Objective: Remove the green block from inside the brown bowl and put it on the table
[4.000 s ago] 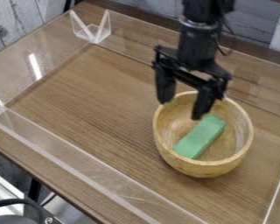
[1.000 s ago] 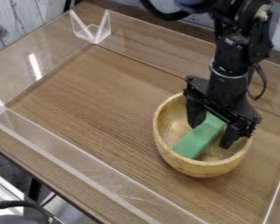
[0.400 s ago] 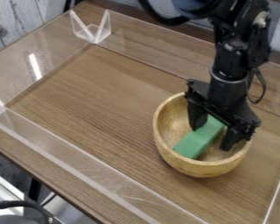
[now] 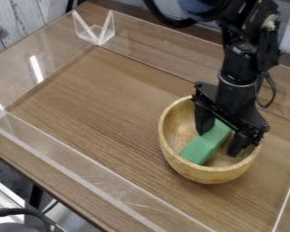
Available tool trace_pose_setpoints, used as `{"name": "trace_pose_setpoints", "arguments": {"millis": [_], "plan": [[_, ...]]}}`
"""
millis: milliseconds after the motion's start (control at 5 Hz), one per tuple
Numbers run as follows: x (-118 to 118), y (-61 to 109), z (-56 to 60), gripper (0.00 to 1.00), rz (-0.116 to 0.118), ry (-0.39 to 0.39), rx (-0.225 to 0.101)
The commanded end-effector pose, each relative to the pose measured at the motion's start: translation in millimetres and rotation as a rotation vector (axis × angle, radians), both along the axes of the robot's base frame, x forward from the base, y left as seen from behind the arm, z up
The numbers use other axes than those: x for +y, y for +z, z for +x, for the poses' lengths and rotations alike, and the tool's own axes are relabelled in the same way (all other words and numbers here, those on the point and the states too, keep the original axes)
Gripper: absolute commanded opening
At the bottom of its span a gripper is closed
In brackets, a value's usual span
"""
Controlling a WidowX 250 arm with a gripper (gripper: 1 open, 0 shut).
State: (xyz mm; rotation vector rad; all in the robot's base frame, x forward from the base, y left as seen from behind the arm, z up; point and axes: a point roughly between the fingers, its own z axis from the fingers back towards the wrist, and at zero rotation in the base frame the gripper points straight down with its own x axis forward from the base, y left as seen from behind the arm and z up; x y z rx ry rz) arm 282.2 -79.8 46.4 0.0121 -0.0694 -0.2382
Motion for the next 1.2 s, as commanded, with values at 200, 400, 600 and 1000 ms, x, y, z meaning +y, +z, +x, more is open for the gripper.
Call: {"name": "trace_pose_setpoints", "arguments": {"millis": [200,400,600,1000], "plan": [[7,-8.5,4.5,1.00,-0.002,0.001,-0.002],[8,-11.4,6.1,0.00,0.000,0.004,-0.002],[9,-5.7,7.1,0.00,0.002,0.002,-0.010],[12,12.9,8.8,0.00,0.005,-0.003,-0.037]]}}
